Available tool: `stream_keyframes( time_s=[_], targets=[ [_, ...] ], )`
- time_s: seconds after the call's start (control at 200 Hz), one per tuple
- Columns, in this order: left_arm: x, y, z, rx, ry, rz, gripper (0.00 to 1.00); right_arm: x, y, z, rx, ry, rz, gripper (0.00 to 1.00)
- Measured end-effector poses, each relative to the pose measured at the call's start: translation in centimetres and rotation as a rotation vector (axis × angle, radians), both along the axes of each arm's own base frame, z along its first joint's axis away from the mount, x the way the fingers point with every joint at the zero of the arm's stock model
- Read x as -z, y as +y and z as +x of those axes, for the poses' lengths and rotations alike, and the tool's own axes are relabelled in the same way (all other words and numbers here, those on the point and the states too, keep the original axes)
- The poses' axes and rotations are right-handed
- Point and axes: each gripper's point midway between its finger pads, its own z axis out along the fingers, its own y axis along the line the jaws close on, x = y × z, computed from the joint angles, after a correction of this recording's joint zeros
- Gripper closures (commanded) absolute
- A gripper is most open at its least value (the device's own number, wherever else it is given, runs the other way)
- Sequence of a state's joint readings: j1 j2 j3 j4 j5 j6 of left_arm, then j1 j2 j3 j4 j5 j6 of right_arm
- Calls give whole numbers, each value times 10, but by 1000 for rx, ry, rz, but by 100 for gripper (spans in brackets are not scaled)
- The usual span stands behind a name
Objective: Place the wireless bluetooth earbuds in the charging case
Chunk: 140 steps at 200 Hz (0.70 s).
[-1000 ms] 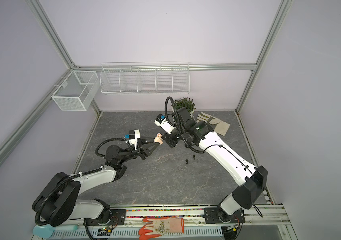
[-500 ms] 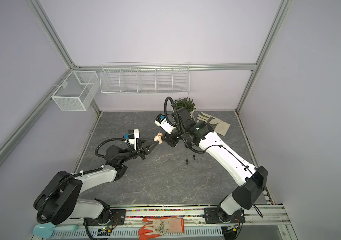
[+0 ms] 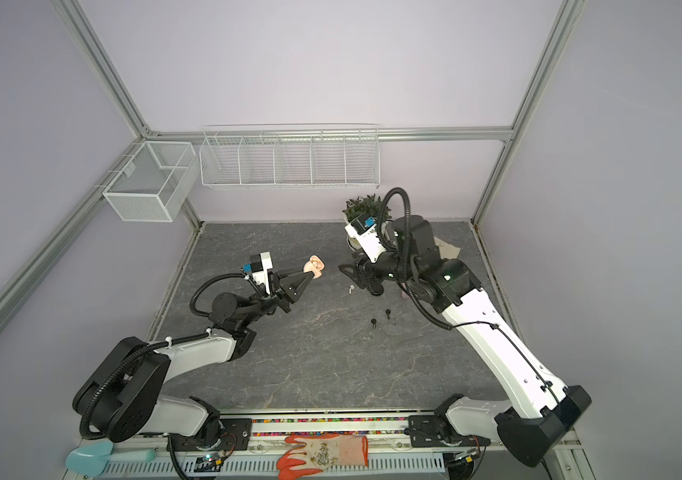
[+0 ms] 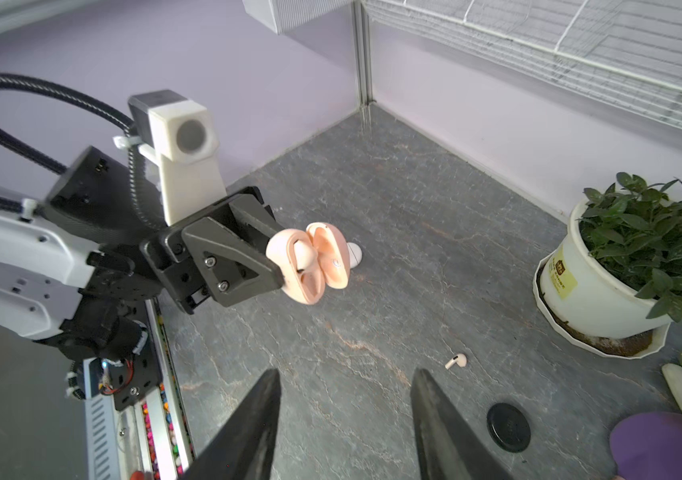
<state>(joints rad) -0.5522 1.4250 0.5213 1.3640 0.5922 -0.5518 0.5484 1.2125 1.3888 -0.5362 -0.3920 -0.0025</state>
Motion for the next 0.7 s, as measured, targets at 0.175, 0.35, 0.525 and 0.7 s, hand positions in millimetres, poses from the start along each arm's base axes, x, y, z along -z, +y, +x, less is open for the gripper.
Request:
stream_keyframes(
  time_s=[0.175,0.35,0.525,0.7],
  targets=[
    [-30,3,6,-8,17,-87,100,-6,3,4,-22,75,260,44],
    [-54,11,9,-25,40,-172,100,-17,8,15,-68,138,415,42],
    [-61,16,14,-40,81,-222,100,-37,18,24,-141,140,524,41],
    [-81,20,21,-49,104,-295,100,-39,28,46,-151,205,627,37]
  ],
)
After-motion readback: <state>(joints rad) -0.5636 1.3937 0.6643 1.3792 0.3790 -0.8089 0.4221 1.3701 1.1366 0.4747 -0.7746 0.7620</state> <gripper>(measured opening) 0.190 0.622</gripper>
